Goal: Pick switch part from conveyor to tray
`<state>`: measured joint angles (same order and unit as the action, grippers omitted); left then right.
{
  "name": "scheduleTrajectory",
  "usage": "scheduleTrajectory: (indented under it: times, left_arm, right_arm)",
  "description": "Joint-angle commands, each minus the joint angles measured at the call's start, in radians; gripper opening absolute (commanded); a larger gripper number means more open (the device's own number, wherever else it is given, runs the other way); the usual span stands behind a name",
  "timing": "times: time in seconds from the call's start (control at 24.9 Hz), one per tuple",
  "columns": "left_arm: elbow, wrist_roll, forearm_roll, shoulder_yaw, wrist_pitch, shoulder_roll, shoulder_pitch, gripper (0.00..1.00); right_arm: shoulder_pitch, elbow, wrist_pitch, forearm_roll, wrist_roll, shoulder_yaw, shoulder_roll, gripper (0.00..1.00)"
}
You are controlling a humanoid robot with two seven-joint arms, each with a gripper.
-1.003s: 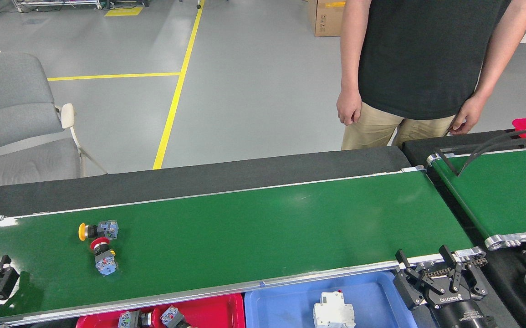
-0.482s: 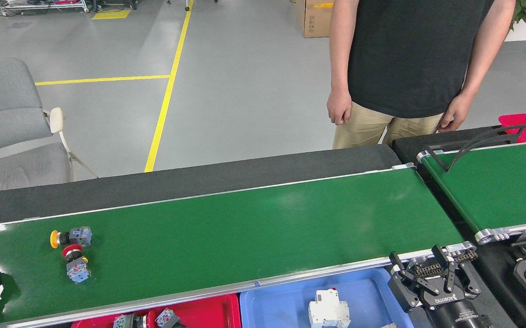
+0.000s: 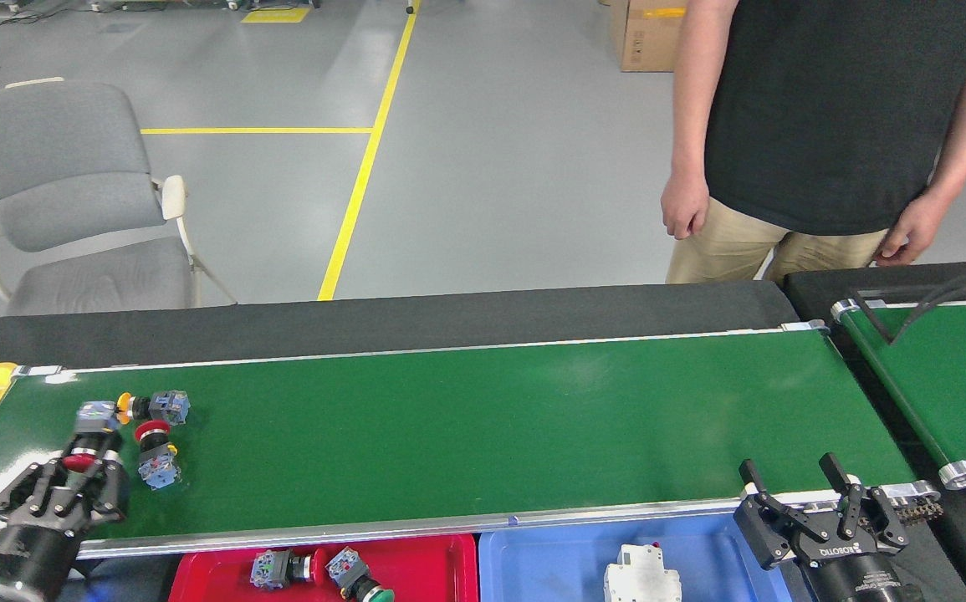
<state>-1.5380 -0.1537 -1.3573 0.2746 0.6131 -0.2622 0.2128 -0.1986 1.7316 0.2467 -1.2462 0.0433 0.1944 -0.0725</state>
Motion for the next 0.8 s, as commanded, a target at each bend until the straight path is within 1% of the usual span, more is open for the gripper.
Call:
scheduleTrajectory:
  times: [0.0, 0.04, 0.12, 0.16, 0.24, 0.36, 0.4, 0.44, 0.48, 0.52, 0.6, 0.64, 0.76]
  left_arm:
    - [-0.113, 0.028, -0.002, -0.011, 0.108, 0.032, 0.068, 0.43]
    - [-0.149, 0.046, -0.003, -0.021, 0.134, 0.054, 0.102, 0.51]
    - [-0.180, 0.072, -0.005, -0.040, 0.135, 0.087, 0.122, 0.90]
    - [-0.191, 0.075, -0.003, -0.041, 0.134, 0.103, 0.122, 1.00]
    - [-0.202, 0.075, -0.002, -0.035, 0.140, 0.113, 0.122, 1.00]
    - [-0.198, 0.075, -0.002, -0.008, 0.126, 0.121, 0.120, 1.00]
    - [-0.197, 0.075, -0.002, 0.021, 0.102, 0.124, 0.122, 1.00]
    - [-0.191, 0.075, -0.005, 0.055, 0.053, 0.124, 0.123, 1.00]
    - [-0.180, 0.075, -0.008, 0.081, 0.000, 0.126, 0.122, 1.00]
    - [-0.156, 0.075, -0.006, 0.107, -0.081, 0.123, 0.122, 1.00]
    - [-0.097, 0.075, -0.006, 0.137, -0.182, 0.110, 0.112, 1.00]
    - [-0.067, 0.075, -0.005, 0.156, -0.199, 0.100, 0.109, 1.00]
    - [-0.025, 0.075, -0.005, 0.218, -0.202, 0.072, 0.108, 1.00]
  right_arm:
    - [-0.013, 0.029, 0.000, 0.004, -0.006, 0.005, 0.003, 1.00]
    - [-0.030, 0.031, 0.003, 0.004, -0.010, 0.005, 0.003, 1.00]
    - [-0.062, 0.031, 0.005, 0.004, -0.010, 0.005, 0.000, 1.00]
    - [-0.074, 0.032, 0.006, 0.004, -0.011, 0.005, 0.002, 1.00]
    - [-0.091, 0.035, 0.006, 0.002, -0.013, 0.005, 0.000, 1.00]
    - [-0.093, 0.035, 0.006, 0.004, -0.013, 0.005, 0.002, 1.00]
    - [-0.093, 0.034, 0.006, 0.002, -0.013, 0.005, 0.002, 1.00]
    - [-0.093, 0.034, 0.006, 0.004, -0.013, 0.005, 0.002, 1.00]
    - [-0.093, 0.034, 0.006, 0.002, -0.013, 0.005, 0.002, 1.00]
    - [-0.094, 0.034, 0.006, 0.004, -0.013, 0.003, 0.000, 1.00]
    - [-0.094, 0.034, 0.008, 0.002, -0.013, 0.000, 0.000, 1.00]
    - [-0.094, 0.034, 0.010, 0.002, -0.013, 0.000, 0.000, 1.00]
    - [-0.093, 0.034, 0.010, 0.002, -0.013, -0.001, 0.000, 1.00]
